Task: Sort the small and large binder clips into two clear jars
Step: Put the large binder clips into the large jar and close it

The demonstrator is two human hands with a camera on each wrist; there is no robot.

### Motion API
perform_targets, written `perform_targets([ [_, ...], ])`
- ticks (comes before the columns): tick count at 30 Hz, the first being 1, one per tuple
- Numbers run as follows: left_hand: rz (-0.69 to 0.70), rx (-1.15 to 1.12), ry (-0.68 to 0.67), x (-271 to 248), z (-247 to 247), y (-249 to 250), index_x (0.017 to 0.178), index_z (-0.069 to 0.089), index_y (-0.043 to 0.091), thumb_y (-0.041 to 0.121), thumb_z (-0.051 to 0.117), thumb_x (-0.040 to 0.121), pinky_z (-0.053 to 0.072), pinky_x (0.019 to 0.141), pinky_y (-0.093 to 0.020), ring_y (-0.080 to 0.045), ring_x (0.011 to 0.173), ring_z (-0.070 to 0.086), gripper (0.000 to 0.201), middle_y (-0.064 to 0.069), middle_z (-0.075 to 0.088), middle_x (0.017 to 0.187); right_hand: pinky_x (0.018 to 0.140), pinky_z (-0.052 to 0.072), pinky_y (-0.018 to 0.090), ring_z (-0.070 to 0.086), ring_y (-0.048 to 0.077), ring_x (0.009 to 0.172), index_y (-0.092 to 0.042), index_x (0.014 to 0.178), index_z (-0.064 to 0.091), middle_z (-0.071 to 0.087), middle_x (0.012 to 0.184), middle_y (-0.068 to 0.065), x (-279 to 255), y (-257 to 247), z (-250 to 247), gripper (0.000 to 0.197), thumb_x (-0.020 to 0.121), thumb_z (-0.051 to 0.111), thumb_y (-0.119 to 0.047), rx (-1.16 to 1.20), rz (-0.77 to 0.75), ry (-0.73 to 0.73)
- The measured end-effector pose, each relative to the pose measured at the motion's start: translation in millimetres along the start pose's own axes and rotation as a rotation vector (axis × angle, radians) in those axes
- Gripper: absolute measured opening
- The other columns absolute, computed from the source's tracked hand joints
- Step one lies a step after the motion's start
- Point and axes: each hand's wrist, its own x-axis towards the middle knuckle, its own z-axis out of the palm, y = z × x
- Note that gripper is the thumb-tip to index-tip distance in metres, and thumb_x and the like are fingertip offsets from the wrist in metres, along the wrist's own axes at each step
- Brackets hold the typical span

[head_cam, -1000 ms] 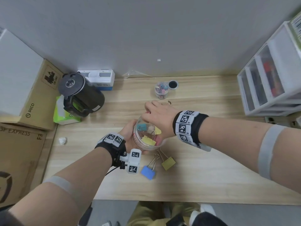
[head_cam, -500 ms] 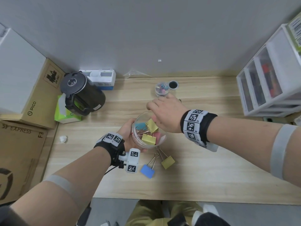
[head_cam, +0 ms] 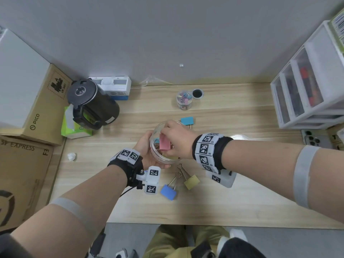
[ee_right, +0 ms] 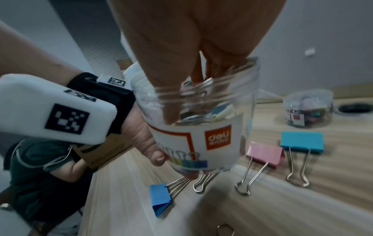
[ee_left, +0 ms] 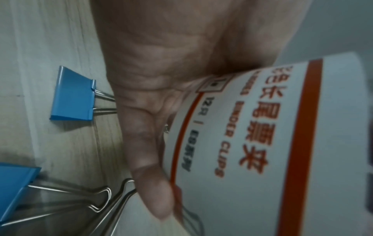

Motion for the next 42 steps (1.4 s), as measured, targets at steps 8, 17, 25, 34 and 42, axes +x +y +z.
perform_targets([
  [8, -0.019, -0.006, 0.000, 1, 2, 1, 0.107, 0.067, 0.006, 0.065, 0.039, 0.089, 0.056, 0.072, -0.046, -0.037, 0.080, 0.068, 0.067, -0.019, 0.071, 0.090, 0.088, 0.049, 0.044, 0.057, 0.030, 0.106, -0.010, 0.114, 0.046, 0.057, 0.115, 0.010, 7, -6, 10, 0.053, 0.076, 0.079, -0.024, 0.140, 0.138, 0.151],
  [17, -0.015, 0.014, -0.017, -2, -10, 0, 0.124, 0.063, 0.004, 0.064, 0.042, 0.089, 0.056, 0.071, -0.048, -0.038, 0.086, 0.068, 0.072, -0.019, 0.070, 0.109, 0.052, 0.033, 0.029, 0.054, 0.026, 0.068, -0.013, 0.079, 0.056, 0.057, 0.083, 0.005, -4, 14, 0, 0.005, 0.077, 0.060, -0.012, 0.003, -0.234, 0.439],
  [25, -0.052, -0.036, 0.016, -12, -40, -8, 0.129, 0.066, 0.012, 0.071, 0.052, 0.082, 0.052, 0.078, -0.048, -0.042, 0.104, 0.062, 0.077, -0.019, 0.067, 0.125, 0.066, 0.047, 0.036, 0.059, 0.029, 0.087, -0.017, 0.096, 0.055, 0.060, 0.096, 0.002, 6, 73, 10, 0.013, 0.083, 0.055, -0.015, 0.052, 0.065, 0.343],
  [34, -0.032, -0.032, 0.046, -18, -50, -22, 0.119, 0.071, 0.012, 0.067, 0.042, 0.088, 0.051, 0.074, -0.043, -0.039, 0.091, 0.066, 0.069, -0.017, 0.071, 0.117, 0.066, 0.054, 0.032, 0.065, 0.028, 0.080, -0.015, 0.095, 0.060, 0.066, 0.092, 0.006, -9, 60, 85, 0.029, 0.081, 0.060, -0.040, -0.164, 0.296, -0.365],
  [42, -0.076, -0.039, 0.040, -18, -58, -31, 0.129, 0.063, 0.010, 0.060, 0.041, 0.089, 0.057, 0.069, -0.042, -0.040, 0.083, 0.069, 0.068, -0.019, 0.070, 0.113, 0.054, 0.044, 0.027, 0.062, 0.027, 0.071, -0.013, 0.101, 0.060, 0.065, 0.085, 0.006, -3, 40, 124, 0.026, 0.077, 0.066, -0.021, -0.124, 0.362, -0.330],
])
